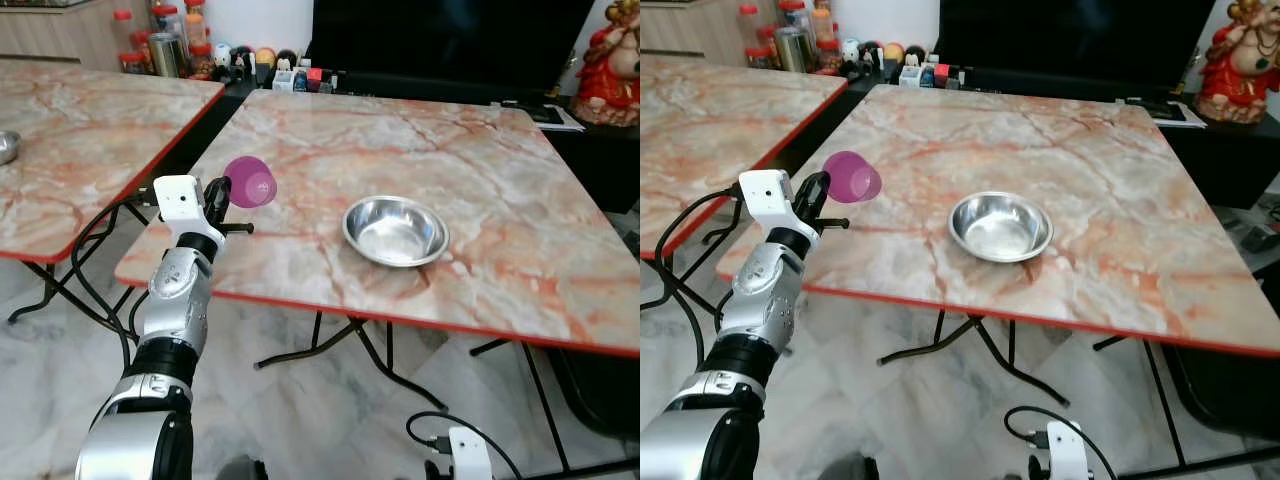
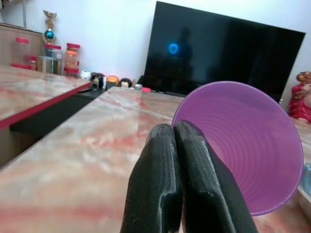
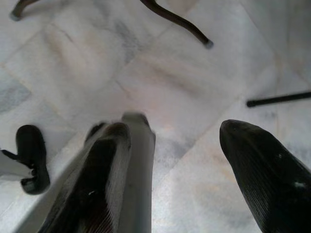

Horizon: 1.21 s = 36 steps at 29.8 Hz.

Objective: Setting the table

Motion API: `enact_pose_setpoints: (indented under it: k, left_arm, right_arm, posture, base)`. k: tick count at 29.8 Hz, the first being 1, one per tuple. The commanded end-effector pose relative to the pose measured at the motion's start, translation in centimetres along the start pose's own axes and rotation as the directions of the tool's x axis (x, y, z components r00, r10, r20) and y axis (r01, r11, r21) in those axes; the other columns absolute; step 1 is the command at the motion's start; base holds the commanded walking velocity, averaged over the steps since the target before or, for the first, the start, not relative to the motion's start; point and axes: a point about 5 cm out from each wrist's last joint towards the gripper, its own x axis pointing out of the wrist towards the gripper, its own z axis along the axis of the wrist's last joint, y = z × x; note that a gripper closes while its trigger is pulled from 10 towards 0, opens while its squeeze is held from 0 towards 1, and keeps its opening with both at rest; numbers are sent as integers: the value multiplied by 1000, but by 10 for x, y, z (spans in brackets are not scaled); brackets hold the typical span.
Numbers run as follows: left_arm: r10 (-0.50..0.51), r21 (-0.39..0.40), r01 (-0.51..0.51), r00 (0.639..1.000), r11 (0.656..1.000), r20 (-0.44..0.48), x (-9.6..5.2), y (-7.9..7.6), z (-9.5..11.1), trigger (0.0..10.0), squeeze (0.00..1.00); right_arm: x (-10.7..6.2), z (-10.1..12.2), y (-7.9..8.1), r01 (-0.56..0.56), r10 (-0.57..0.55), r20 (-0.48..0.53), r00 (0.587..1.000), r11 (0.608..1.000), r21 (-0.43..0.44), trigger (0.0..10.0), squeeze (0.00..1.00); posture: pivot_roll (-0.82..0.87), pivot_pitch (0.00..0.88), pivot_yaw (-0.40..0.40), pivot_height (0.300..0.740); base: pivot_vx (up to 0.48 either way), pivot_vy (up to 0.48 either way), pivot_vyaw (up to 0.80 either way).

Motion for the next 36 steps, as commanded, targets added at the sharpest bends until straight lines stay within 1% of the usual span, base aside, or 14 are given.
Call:
enact_pose_setpoints:
  k: [1,5,7,8,9,10,11,14,21,24,29,32,36]
  left_arm:
    - [-14,6,14,1000,1000,22,4,-3,7,10000,0]
    - [-34,40,32,998,999,44,4,-7,10,10000,0]
    - [-36,33,35,998,999,43,3,-8,9,10000,0]
    - [-28,11,28,999,1000,43,2,-8,9,10000,0]
    - [-25,6,25,999,1000,43,2,-7,9,10000,0]
    - [-25,6,25,999,1000,45,1,-7,9,10000,0]
    - [-25,4,25,998,1000,50,-1,-5,9,10000,0]
    - [-26,0,26,998,1000,58,-2,-5,10,10000,0]
    - [-26,-2,26,998,1000,61,-3,-4,11,10000,0]
    - [-34,1,34,997,999,63,-2,-5,13,10000,0]
    - [-36,3,36,996,999,76,-1,-6,17,10000,0]
    - [-35,-4,36,995,999,96,2,-6,23,10000,0]
    - [-35,-19,37,994,999,100,2,-7,25,10000,0]
  right_arm:
    - [0,0,-2,9,-9,0,1000,1000,5,10000,0]
    - [0,2,-2,6,-6,9,1000,1000,0,10000,0]
    - [0,3,-1,1,-1,17,1000,1000,6,10000,0]
    - [0,5,-1,-20,18,34,999,998,64,10000,0]
    - [0,5,-1,-25,22,39,999,997,79,10000,0]
    - [0,6,-1,-25,23,42,999,997,67,10000,0]
    - [0,6,-1,-23,21,39,999,998,50,10000,0]
    - [0,6,-1,-18,16,40,999,999,44,10000,0]
    - [1,7,-1,-16,14,40,999,999,48,10000,0]
    - [1,6,2,-19,17,40,999,999,49,10000,0]
    - [0,5,3,-18,17,36,999,999,48,10000,0]
    - [1,5,4,-20,19,34,999,999,46,10000,0]
    - [1,6,5,-23,21,36,999,999,43,10000,0]
  posture:
    - [-41,0,-34,625]
    - [-32,0,-37,625]
    - [-32,0,-37,625]
    - [-26,0,-40,625]
    - [-26,0,-40,625]
    - [-22,0,-41,630]
    - [-20,0,-41,640]
    - [-19,0,-40,660]
    - [-13,0,-37,715]
    - [-7,0,-30,740]
    - [-6,0,-27,740]
    - [-5,0,-27,740]
    - [-5,0,-27,740]
  base:
    - [0,0,0]
    - [0,0,0]
    - [0,0,0]
    - [0,0,0]
    - [0,0,0]
    - [0,0,0]
    - [0,0,0]
    - [0,0,0]
    - [0,0,0]
    - [0,0,0]
    - [0,0,0]
    - [0,0,0]
    - [0,0,0]
